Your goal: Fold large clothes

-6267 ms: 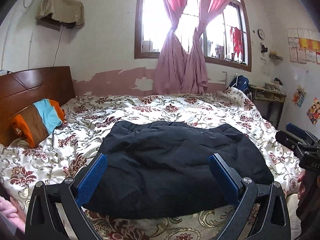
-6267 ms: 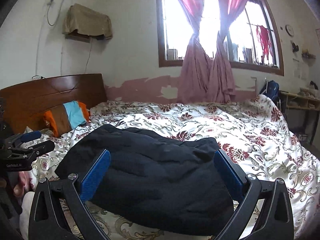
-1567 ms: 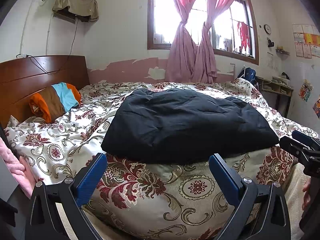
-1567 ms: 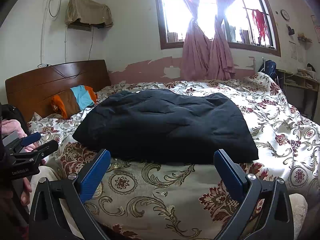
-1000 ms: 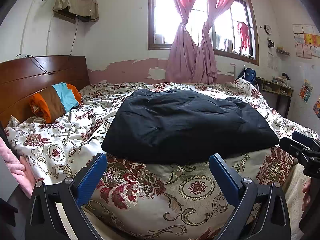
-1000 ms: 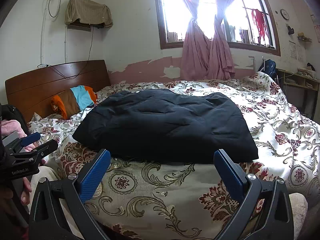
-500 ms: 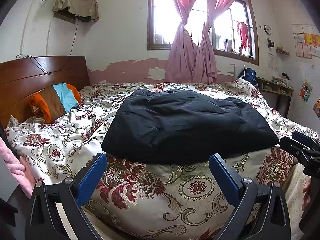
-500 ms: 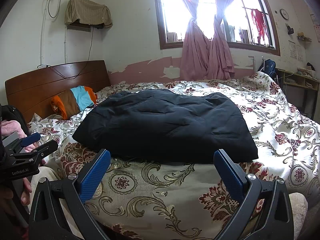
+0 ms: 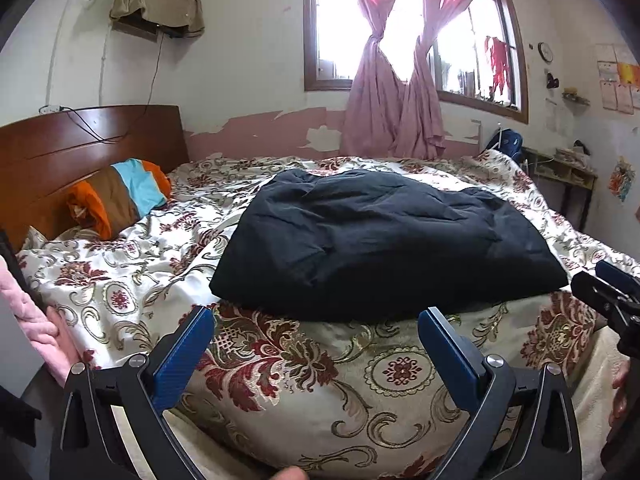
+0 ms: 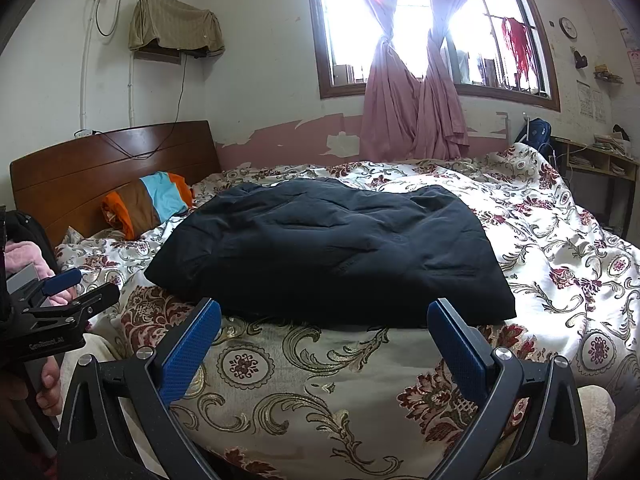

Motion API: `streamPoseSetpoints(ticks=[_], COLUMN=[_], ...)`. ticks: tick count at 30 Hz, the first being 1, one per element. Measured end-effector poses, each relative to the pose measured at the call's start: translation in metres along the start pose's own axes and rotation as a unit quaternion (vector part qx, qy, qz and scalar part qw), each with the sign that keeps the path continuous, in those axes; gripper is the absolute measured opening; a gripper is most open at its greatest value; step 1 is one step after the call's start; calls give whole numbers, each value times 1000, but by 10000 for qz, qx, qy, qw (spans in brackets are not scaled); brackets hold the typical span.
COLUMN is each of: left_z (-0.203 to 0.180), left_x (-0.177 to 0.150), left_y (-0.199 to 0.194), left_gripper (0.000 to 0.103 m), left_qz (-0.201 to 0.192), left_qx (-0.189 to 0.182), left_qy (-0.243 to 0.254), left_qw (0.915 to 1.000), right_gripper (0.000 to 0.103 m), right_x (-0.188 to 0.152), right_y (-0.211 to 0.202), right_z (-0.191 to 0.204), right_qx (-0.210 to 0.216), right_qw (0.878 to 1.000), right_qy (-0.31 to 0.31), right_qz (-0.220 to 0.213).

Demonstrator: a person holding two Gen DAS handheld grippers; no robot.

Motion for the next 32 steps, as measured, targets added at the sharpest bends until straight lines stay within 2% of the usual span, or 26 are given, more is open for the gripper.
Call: streamPoseSetpoints(ticks=[32], left_z=[-18], left_x=[-3], left_y=[11], left_gripper=[103], left_qz=[120], left_qx=[-2], left_qy=[218], left_qw=[9997], right_gripper=[101], right_x=[-9], right_y=[16], right_z=[-7], right_qx=[-41], right_qw=[9994], right_qy=[324], right_qz=[153])
Point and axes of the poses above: each gripper's, at about its wrist camera, not at the fingertips, and y roughly the way its jaws point, z to its left, x to its top, the point moved 4 cm from there along y, roughly the way its jaws point, and after that the axes turned 11 degrees about z, right-handed, at the moved point
